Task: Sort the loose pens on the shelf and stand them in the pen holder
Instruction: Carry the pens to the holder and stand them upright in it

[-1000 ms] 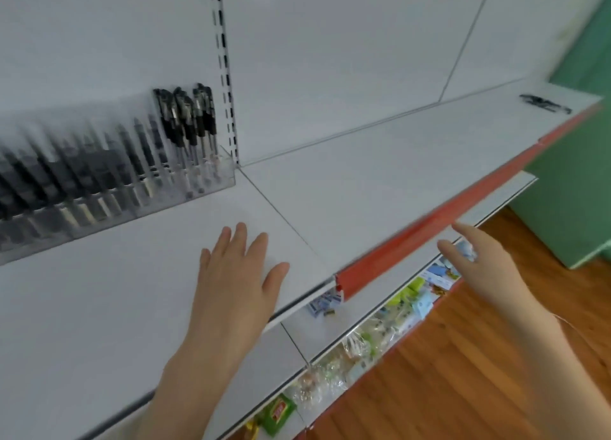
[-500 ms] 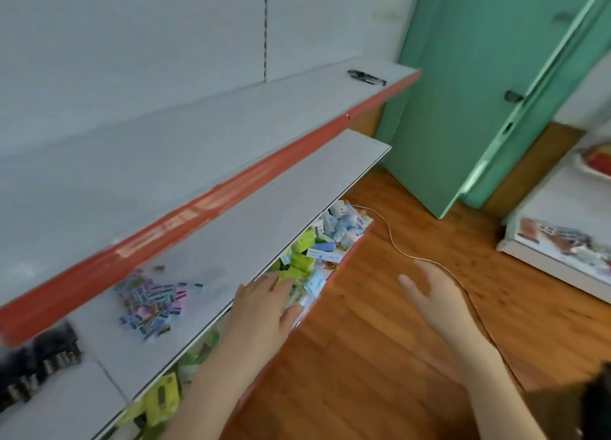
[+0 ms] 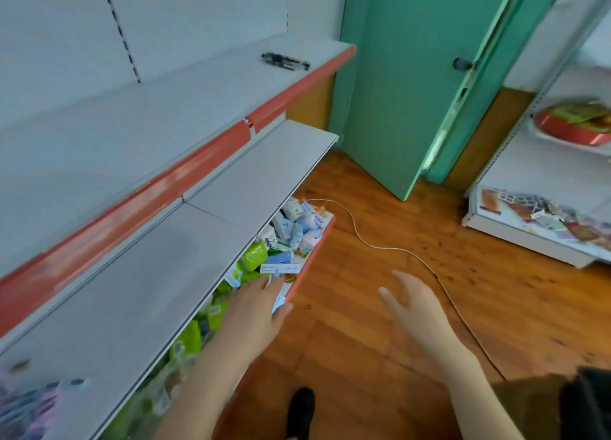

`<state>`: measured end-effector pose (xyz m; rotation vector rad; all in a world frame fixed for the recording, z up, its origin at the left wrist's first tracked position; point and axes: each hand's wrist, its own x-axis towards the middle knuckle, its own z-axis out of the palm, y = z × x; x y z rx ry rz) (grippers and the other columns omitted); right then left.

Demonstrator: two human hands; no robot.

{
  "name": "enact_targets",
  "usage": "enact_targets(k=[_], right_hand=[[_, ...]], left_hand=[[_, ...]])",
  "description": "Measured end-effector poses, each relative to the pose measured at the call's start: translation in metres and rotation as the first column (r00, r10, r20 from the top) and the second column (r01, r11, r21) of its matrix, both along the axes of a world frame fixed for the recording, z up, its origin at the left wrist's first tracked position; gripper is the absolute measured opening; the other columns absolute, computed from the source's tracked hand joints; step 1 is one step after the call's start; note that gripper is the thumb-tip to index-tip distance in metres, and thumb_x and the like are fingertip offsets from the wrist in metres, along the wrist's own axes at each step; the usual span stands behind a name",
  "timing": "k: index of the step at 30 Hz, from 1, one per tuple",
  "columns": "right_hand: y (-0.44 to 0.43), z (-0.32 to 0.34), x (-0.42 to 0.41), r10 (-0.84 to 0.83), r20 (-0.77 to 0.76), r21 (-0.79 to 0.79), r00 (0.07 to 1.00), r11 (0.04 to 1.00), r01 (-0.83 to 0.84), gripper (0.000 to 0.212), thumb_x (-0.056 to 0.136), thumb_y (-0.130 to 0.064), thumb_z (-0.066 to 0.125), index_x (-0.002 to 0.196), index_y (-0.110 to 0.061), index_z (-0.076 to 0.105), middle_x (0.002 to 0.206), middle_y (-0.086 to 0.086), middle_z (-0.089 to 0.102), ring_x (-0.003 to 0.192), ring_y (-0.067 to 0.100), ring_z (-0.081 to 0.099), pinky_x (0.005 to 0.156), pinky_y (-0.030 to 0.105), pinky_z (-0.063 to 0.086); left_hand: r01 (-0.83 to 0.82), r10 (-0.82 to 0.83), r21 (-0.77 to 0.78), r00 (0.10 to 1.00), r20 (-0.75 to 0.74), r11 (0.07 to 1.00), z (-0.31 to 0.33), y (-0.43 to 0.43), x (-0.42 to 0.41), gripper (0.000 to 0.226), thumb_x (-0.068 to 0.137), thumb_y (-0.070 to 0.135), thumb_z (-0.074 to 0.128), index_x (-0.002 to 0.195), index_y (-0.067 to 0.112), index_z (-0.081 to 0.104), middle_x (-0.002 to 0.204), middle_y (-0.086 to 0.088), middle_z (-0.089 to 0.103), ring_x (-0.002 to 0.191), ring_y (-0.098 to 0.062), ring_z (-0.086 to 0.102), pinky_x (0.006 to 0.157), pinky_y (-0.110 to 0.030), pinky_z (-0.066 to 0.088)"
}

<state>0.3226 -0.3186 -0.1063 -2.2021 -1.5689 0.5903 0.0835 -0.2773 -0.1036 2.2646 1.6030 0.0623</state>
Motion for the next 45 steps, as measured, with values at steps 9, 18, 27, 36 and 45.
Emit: enact_targets(k=[9, 18, 27, 36, 45], right_hand=[[0.150, 0.012, 0.075, 0.011, 0.047, -0.023, 0.999, 1.000, -0.010, 0.052, 0.092, -0.034, 0.050, 0.138, -0.012, 0.038, 0.144, 0.006, 0.042, 0.135, 0.021, 0.035, 0.109, 0.030, 0.029], [0.276, 0.011, 0.162, 0.024, 0.038, -0.028, 0.999, 0.999, -0.023, 0.055, 0.091, -0.038, 0.052, 0.140, -0.018, 0.036, 0.147, 0.002, 0.038, 0.137, 0.018, 0.032, 0.109, 0.031, 0.031], [0.430, 0.039, 0.250, 0.305, 0.081, 0.016, 0.949, 0.952, -0.307, 0.052, 0.091, -0.035, 0.051, 0.138, -0.015, 0.039, 0.144, 0.005, 0.041, 0.134, 0.019, 0.037, 0.108, 0.033, 0.033], [0.564, 0.084, 0.238, 0.567, 0.048, 0.184, 0.822, 0.804, -0.566, 0.049, 0.092, -0.030, 0.053, 0.135, -0.010, 0.043, 0.140, 0.007, 0.047, 0.129, 0.021, 0.042, 0.105, 0.030, 0.033], [0.682, 0.133, 0.153, 0.768, 0.078, 0.311, 0.636, 0.588, -0.747, 0.046, 0.092, -0.027, 0.053, 0.134, -0.011, 0.043, 0.139, 0.005, 0.046, 0.130, 0.018, 0.039, 0.099, 0.020, 0.025]], left_hand=[[0.018, -0.019, 0.048, 1.000, 0.013, 0.999, 0.012, 0.152, 0.091, 0.052, 0.095, 0.039, 0.040, 0.142, 0.021, 0.032, 0.142, -0.004, 0.040, 0.129, -0.020, 0.039, 0.104, -0.031, 0.031], [-0.004, 0.005, 0.053, 1.000, -0.029, 0.999, 0.019, 0.257, 0.176, 0.052, 0.095, 0.041, 0.038, 0.142, 0.021, 0.031, 0.141, -0.003, 0.040, 0.129, -0.020, 0.038, 0.105, -0.033, 0.034], [-0.236, 0.237, 0.069, 0.971, -0.016, 0.969, 0.028, 0.335, 0.267, 0.052, 0.097, 0.043, 0.029, 0.144, 0.022, 0.024, 0.151, 0.000, 0.026, 0.137, -0.016, 0.027, 0.109, -0.027, 0.022], [-0.477, 0.473, 0.160, 0.878, 0.067, 0.864, 0.075, 0.389, 0.283, 0.050, 0.097, 0.041, 0.034, 0.144, 0.024, 0.027, 0.153, -0.001, 0.025, 0.139, -0.017, 0.026, 0.113, -0.027, 0.019], [-0.661, 0.638, 0.428, 0.738, 0.219, 0.617, 0.109, 0.473, 0.222, 0.042, 0.086, 0.034, 0.054, 0.114, 0.004, 0.062, 0.109, -0.019, 0.066, 0.098, -0.036, 0.064, 0.081, -0.041, 0.052]])
